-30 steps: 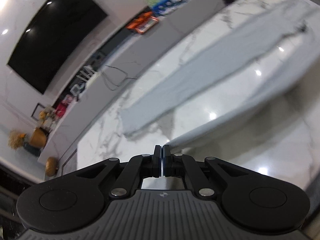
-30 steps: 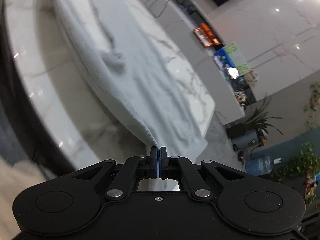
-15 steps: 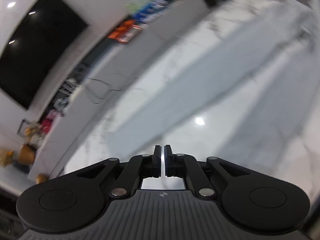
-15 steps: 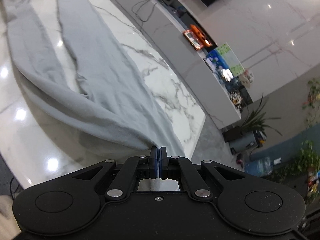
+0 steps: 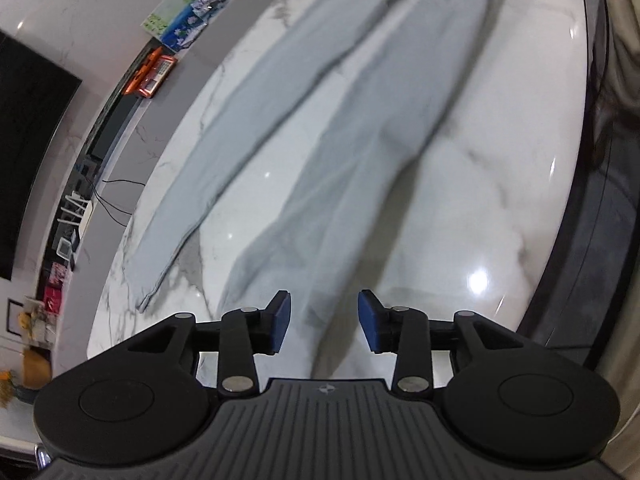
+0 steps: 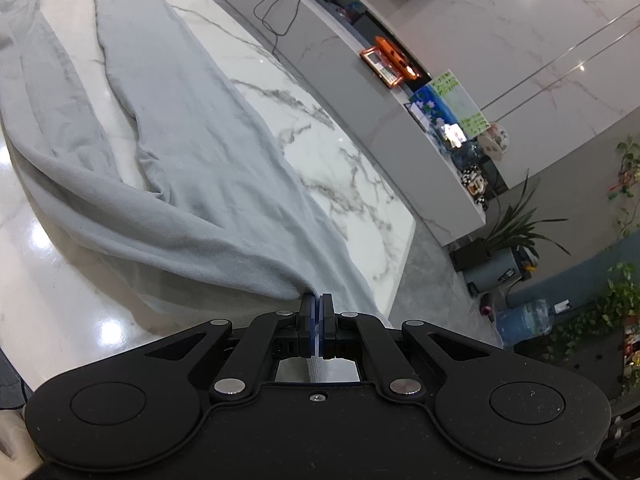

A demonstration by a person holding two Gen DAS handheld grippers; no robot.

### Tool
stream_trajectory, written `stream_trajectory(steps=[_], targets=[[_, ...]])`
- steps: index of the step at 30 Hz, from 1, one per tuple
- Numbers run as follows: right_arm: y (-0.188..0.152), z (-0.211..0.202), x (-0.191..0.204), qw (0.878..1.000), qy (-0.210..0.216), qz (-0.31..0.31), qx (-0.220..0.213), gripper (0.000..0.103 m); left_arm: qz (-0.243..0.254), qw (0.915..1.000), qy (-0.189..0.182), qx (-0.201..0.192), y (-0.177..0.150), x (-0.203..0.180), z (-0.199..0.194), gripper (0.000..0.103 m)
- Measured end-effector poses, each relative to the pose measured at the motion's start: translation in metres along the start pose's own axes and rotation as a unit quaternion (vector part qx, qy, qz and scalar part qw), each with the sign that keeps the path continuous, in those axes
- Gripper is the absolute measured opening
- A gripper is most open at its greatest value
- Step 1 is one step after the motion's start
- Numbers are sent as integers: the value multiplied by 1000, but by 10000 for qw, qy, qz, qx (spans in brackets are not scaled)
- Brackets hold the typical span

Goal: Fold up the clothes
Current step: 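Lift the grey sweatshirt hem with both grippers and carry it over the body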

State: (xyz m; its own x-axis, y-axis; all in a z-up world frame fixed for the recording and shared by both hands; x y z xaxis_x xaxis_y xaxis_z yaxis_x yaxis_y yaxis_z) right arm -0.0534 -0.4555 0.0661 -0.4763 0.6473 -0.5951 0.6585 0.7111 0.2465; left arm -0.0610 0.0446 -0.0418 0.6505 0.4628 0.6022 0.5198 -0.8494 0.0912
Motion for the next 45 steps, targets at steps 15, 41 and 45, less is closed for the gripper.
stream_trajectory(steps=[15,41,45], targets=[[-10,-23,0,9998,-152,62,-64,0,-1972,9801,219,-39,5,99,-15,2],[102,152,-61,9983,396,129,401,0,-2135,9679,-16,1329,144,237,158,2],[102,179,-56,9965,610,214,538,0,-2125,9663,-159,1442,148,231,184,6]])
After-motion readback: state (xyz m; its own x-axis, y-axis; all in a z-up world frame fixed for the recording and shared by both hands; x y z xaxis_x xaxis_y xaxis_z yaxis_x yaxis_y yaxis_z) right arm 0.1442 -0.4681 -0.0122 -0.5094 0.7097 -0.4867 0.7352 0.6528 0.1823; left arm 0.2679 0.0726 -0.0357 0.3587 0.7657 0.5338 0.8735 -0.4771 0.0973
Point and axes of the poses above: each gripper's, at about its wrist camera, not at the fingertips, and z roughly the way its jaws point, x to its left, y to its top, the point moved 8 cm from there along z, roughly the way its jaws point, and after that the axes turned 12 degrees about x, right-handed, at the moved point
